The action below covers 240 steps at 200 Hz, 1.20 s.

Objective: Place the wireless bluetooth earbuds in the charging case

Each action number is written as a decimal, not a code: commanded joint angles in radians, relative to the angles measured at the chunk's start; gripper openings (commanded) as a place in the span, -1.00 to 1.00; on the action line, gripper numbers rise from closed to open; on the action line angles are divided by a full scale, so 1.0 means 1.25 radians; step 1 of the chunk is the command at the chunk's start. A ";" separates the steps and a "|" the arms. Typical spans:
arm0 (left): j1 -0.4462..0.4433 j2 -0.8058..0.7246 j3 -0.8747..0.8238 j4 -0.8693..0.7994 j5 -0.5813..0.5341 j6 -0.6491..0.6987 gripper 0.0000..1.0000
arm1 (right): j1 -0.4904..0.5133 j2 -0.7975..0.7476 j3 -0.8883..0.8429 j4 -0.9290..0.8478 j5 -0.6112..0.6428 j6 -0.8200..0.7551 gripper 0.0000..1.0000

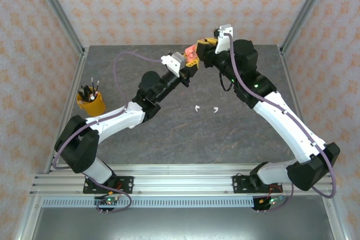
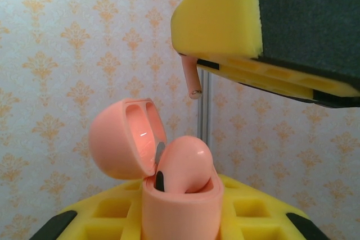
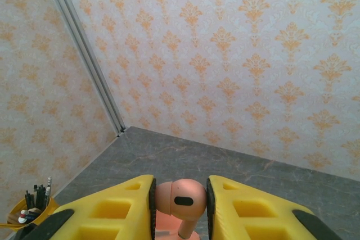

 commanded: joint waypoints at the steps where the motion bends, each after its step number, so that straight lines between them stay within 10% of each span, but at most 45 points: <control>1: -0.007 0.004 0.026 0.020 0.006 -0.001 -1.00 | -0.006 -0.024 -0.012 0.032 -0.019 0.014 -0.43; 240: -0.007 0.005 0.039 0.026 0.006 0.002 -1.00 | -0.018 0.011 -0.022 0.030 -0.049 0.048 -0.45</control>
